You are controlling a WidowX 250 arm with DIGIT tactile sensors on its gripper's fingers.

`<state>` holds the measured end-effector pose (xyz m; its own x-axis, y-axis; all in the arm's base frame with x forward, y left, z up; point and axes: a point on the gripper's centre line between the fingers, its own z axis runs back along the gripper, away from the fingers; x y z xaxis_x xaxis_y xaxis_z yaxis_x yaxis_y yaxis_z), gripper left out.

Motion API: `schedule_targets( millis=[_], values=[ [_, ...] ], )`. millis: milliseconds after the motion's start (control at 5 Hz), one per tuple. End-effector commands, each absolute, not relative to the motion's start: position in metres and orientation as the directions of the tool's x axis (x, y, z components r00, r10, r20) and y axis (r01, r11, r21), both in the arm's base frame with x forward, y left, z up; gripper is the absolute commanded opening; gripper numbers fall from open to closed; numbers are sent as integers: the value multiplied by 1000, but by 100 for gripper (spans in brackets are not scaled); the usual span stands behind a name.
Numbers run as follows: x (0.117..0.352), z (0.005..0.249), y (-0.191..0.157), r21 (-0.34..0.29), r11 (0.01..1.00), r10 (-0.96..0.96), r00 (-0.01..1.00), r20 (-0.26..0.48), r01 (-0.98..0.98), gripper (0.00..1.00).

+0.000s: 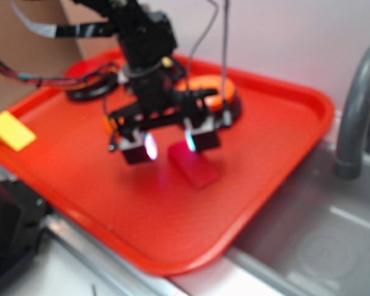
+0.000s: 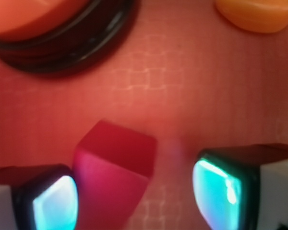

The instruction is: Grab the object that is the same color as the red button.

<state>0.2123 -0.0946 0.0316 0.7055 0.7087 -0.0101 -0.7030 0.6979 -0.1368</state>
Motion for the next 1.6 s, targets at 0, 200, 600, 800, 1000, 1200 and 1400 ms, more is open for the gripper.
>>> schedule_targets(
  millis=[0, 200, 600, 800, 1000, 1200, 1400],
  values=[
    [224, 21, -103, -135, 732, 670, 741, -35, -668, 100],
    [223, 21, -106, -129, 734, 668, 743, -37, -667, 27],
    [219, 55, -105, -193, 797, 583, 813, -6, -573, 0],
    [205, 88, -106, -231, 862, 469, 883, 32, -450, 0],
    [205, 116, -100, -241, 947, 236, 969, 67, -214, 100],
    [217, 121, -91, -221, 974, -12, 992, 122, 39, 100],
    [223, 116, -94, -124, 950, -268, 953, 142, 285, 100]
  ],
)
